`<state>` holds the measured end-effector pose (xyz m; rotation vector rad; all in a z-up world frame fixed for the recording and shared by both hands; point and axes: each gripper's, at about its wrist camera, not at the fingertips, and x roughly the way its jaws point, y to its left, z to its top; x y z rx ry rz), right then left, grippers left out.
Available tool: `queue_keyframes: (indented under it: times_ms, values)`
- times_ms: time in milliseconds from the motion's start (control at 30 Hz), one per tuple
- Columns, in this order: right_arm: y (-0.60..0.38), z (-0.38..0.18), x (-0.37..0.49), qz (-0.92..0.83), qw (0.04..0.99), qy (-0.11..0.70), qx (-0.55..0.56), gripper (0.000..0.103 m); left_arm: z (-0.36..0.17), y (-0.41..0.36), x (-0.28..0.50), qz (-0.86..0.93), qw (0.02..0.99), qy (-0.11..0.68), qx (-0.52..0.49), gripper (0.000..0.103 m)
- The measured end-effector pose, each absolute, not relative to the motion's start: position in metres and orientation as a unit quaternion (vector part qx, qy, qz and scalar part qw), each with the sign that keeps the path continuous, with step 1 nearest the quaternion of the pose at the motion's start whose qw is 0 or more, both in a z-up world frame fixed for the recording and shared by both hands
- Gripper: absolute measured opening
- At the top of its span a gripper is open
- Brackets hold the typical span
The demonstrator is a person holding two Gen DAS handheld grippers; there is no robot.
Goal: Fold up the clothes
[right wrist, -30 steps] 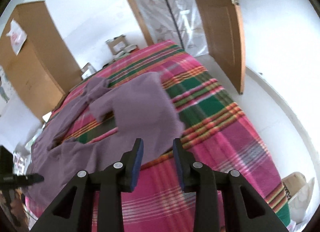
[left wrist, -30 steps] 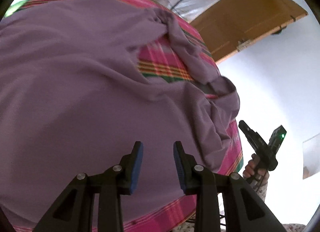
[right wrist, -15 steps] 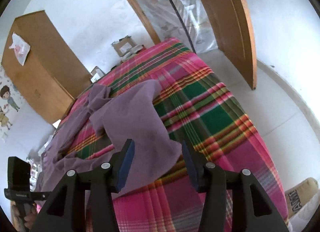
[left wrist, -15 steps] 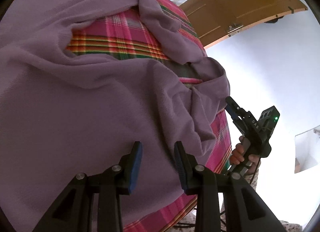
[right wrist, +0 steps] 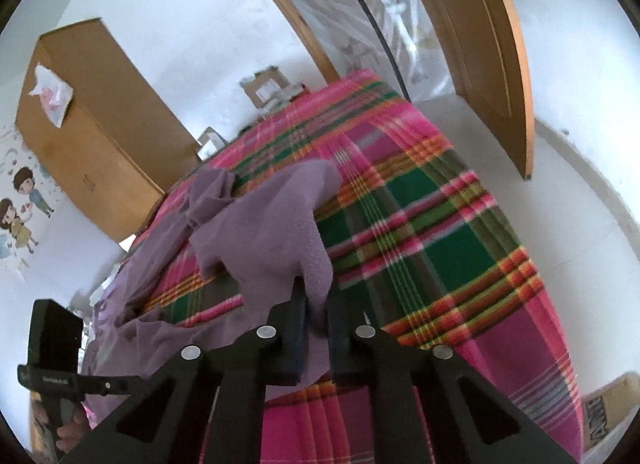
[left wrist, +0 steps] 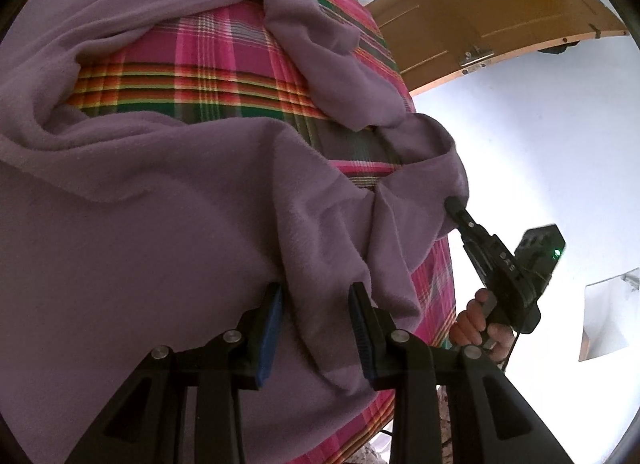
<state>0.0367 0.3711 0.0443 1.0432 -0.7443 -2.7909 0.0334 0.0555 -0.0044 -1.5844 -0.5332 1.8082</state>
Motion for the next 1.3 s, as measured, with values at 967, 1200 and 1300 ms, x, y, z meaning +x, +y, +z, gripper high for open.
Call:
queue_keyframes:
  times_ms: [967, 1200, 1300]
  values:
    - [0.428, 0.055, 0.104, -0.926, -0.068, -0.237, 0.285, 0.010, -0.015, 0.090, 0.036, 0.669, 0.360, -0.184, -0.623, 0.023]
    - [0.433, 0.048, 0.115, -0.918, -0.094, -0.245, 0.299, 0.026, -0.011, 0.115, 0.049, 0.655, 0.396, -0.164, -0.622, 0.023]
    - [0.437, 0.052, 0.123, -0.915, -0.108, -0.254, 0.296, 0.031, -0.013, 0.126, 0.051, 0.652, 0.405, -0.159, -0.621, 0.023]
